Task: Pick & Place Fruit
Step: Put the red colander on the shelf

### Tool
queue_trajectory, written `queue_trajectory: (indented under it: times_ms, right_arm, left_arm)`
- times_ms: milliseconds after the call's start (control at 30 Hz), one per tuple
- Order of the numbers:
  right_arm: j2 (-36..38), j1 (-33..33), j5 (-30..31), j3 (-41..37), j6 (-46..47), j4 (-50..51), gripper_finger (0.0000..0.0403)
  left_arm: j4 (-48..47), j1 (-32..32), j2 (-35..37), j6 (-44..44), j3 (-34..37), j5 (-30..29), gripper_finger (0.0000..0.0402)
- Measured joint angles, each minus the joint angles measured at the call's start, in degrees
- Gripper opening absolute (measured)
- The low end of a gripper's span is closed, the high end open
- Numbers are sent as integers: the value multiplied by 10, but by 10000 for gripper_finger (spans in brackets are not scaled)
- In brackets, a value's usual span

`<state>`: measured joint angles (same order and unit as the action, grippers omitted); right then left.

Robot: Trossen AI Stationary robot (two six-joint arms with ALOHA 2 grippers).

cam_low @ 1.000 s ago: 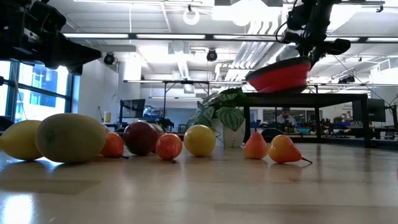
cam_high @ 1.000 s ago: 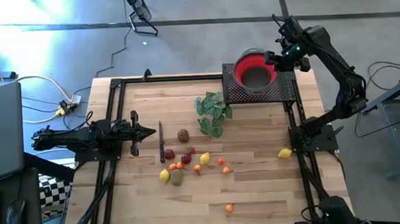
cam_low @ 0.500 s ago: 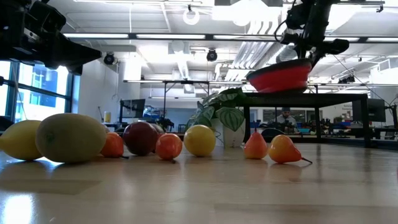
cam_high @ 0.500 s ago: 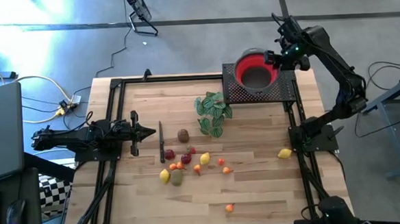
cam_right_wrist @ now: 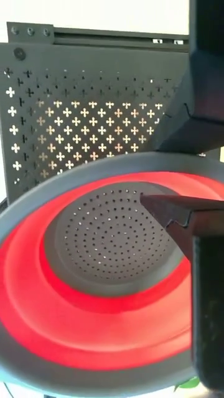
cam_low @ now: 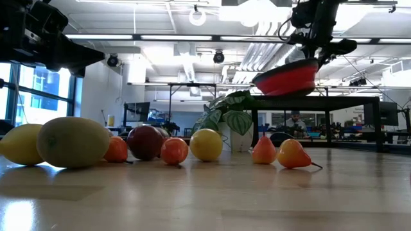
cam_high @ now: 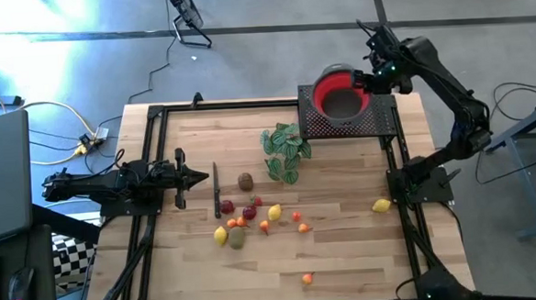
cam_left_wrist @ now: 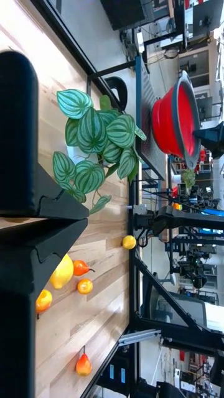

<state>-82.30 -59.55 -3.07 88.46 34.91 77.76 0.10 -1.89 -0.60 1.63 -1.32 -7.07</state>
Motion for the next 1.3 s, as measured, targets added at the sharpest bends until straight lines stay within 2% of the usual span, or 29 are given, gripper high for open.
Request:
queue_trajectory:
  times_ms: [167, 400, 667, 867, 1000, 1300]
  right_arm:
    - [0, 12, 23, 0, 15, 0, 77]
    - [0, 29, 120, 0, 15, 0, 75]
    - [0, 78, 250, 0, 25, 0, 75]
    - [0, 114, 322, 0, 24, -21, 75]
    - [0, 145, 348, 0, 2, -64, 75]
    - [0, 228, 350, 0, -59, -138, 74]
  left_arm:
    - [0, 0, 0, 0, 0, 0, 0]
    - [0, 0, 0, 0, 0, 0, 0]
    - [0, 0, 0, 0, 0, 0, 0]
    - [0, 0, 0, 0, 0, 0, 0]
    - [0, 0, 0, 0, 0, 0, 0]
    - [0, 0, 0, 0, 0, 0, 0]
